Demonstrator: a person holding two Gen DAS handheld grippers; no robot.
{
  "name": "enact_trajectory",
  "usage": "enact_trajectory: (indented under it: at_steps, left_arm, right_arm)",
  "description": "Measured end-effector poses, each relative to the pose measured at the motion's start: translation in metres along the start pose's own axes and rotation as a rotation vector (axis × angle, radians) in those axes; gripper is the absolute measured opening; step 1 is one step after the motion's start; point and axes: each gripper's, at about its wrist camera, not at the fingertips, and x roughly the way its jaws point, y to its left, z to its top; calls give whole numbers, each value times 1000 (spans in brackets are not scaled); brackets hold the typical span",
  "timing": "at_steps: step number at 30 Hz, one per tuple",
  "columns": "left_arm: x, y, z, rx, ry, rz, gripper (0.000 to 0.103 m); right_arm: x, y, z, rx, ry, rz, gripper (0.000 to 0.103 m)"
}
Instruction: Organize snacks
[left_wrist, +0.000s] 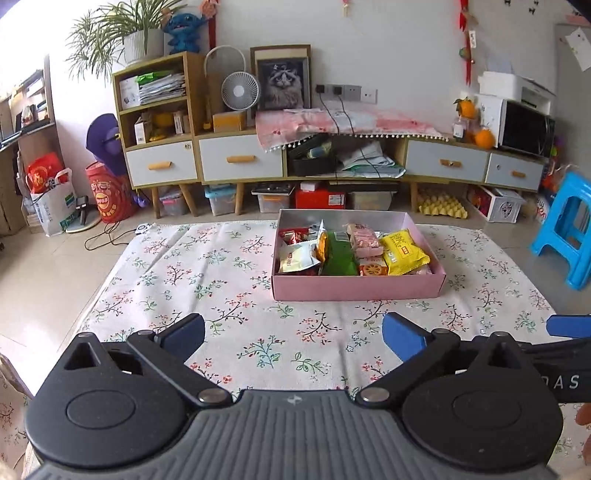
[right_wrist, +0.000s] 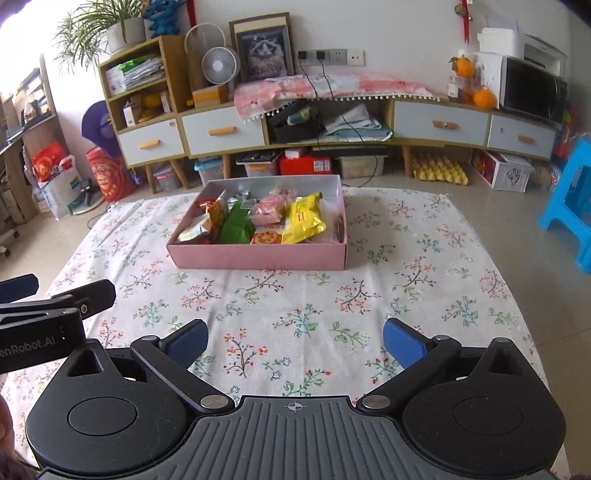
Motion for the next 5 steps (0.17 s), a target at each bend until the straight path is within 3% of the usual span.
enact_trajectory:
  at_steps: [5]
  left_arm:
    - [-1,1,-1,-6,5,-1,103]
  right_arm:
    - [1,2,-1,-10,2,-4,102]
